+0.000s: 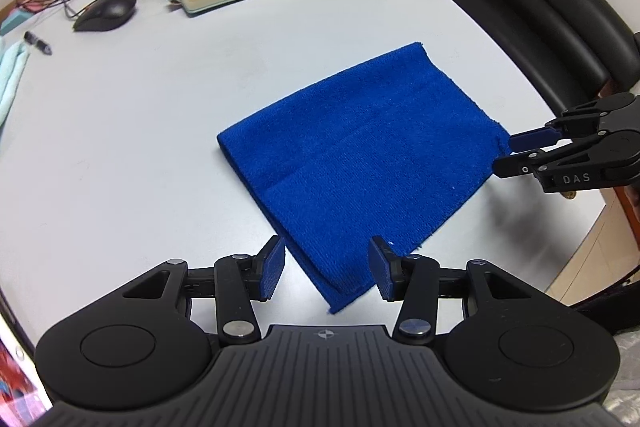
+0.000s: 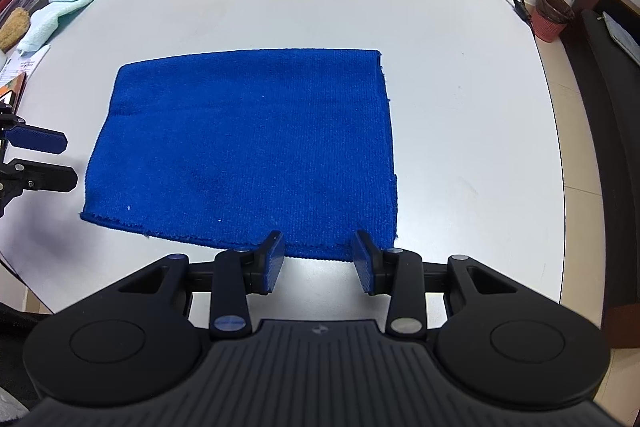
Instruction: Fold towel
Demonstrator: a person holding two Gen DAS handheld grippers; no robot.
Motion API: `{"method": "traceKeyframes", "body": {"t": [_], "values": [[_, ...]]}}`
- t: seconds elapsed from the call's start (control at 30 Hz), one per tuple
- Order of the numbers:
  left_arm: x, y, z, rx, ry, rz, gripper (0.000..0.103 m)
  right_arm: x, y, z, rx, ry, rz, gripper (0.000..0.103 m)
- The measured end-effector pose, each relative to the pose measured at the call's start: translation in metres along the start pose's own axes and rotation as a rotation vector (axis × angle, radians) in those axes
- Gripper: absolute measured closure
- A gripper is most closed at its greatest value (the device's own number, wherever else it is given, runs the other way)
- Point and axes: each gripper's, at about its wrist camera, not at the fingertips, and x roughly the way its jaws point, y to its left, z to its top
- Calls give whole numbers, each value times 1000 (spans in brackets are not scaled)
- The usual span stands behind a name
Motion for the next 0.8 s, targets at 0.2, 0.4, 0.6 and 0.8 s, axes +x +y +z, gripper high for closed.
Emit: {"method": "traceKeyframes", "body": {"t": [0.2, 0.4, 0.6, 0.8], "values": [[18, -3, 18, 69, 22, -10, 54, 7, -2, 3, 56, 1, -2, 64], [39, 0, 37, 116, 49, -30, 54, 14, 0, 7, 69, 9, -17, 64], [51, 4, 48, 107, 62, -37, 54, 13, 3, 9, 68, -5, -53, 64], [59, 7, 54, 103, 72, -41, 54, 17, 1, 10, 65, 5, -73, 64]]}}
